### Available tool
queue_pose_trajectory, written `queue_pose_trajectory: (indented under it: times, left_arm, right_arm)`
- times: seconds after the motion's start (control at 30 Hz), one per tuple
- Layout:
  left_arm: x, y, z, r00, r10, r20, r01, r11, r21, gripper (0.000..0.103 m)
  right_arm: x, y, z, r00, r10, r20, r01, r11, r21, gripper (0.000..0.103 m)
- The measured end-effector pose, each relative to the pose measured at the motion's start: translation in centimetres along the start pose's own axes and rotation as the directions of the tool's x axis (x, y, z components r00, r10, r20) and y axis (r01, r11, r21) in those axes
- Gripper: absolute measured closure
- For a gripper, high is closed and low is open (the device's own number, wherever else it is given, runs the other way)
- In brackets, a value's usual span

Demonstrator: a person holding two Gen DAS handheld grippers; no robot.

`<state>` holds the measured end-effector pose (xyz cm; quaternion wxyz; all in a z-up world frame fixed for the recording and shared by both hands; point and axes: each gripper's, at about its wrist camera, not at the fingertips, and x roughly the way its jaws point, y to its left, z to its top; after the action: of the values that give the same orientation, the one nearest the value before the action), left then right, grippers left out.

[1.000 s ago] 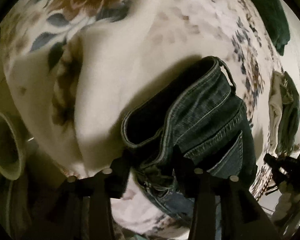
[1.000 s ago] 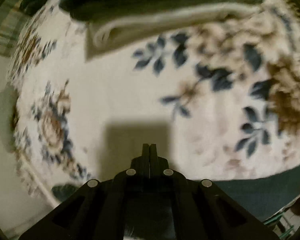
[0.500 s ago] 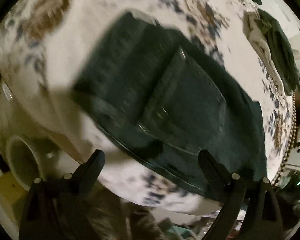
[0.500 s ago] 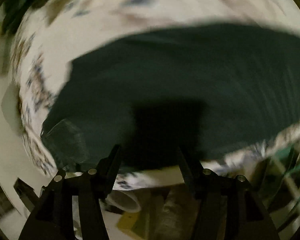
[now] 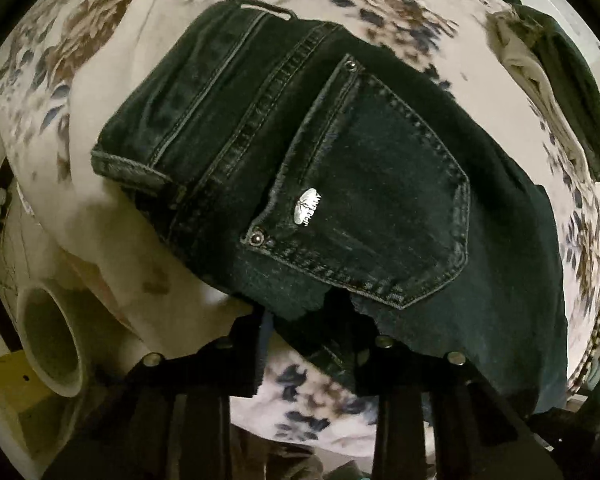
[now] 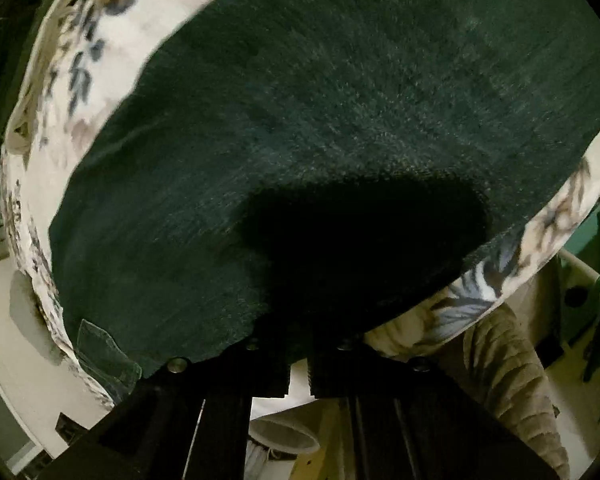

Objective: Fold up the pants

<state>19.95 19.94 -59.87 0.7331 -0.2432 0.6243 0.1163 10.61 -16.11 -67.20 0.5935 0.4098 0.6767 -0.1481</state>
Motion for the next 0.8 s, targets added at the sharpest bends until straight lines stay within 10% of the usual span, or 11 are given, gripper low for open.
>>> queue_pose_trajectory:
  times: [0.23, 0.7, 0.8]
  left_arm:
    - [-1.2, 0.1, -0.1, 1.000, -0.007, 0.004, 0.007, 1.000, -0.002, 0.095]
    - [-1.4, 3.3, -1.2, 0.999, -0.001, -0.045, 0.000, 0.999, -0.032, 0.093]
    - [-2.5, 2.4, -0.9, 0.997, 0.033, -0.072, -0.034, 0.999, -0.007, 0.078]
  right_arm:
    - [-1.0, 1.7, -1.8, 1.000, -0.007, 0.017, 0.009, 0.997, -0.078, 0.098]
    - [1.6, 0.6, -1.8, 0.994, -0.054, -0.092, 0.045, 0.995, -0.094, 0.096]
    - [1.7, 0.1, -1.4, 0.991, -0.010, -0.131, -0.003, 0.995, -0.096, 0.070]
